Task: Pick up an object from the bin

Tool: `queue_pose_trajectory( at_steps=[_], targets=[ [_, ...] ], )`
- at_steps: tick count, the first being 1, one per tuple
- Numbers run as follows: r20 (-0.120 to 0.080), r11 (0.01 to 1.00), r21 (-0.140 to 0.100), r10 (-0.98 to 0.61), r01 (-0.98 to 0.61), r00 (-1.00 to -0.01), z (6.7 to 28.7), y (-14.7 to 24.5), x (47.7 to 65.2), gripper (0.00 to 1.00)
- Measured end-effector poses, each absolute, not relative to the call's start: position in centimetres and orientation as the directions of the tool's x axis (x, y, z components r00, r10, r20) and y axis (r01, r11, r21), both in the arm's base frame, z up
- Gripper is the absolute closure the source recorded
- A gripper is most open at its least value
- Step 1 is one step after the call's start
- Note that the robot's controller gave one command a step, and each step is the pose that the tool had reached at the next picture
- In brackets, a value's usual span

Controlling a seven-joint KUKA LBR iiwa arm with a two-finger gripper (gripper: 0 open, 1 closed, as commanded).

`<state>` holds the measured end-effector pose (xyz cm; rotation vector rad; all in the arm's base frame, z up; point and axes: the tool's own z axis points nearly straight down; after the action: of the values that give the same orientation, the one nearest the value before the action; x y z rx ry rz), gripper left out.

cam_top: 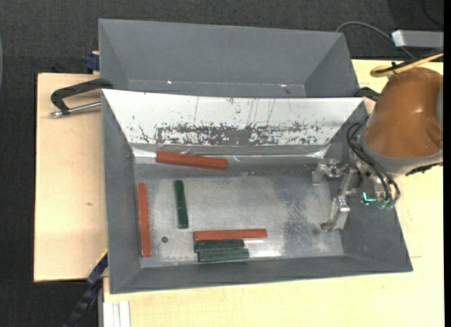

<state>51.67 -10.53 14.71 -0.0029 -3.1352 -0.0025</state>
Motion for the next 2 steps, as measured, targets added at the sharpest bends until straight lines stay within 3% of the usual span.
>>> queue_pose_trajectory(
  at_steps=[1,2],
  targets=[
    [-0.001,1.000,0.000,0.000,0.000,-1.000,15.1,-10.5,51.8,0.00],
    [-0.004,0.998,-0.001,-0.065,-0.065,-0.998,11.4,-7.6,51.6,0.00]
  ],
)
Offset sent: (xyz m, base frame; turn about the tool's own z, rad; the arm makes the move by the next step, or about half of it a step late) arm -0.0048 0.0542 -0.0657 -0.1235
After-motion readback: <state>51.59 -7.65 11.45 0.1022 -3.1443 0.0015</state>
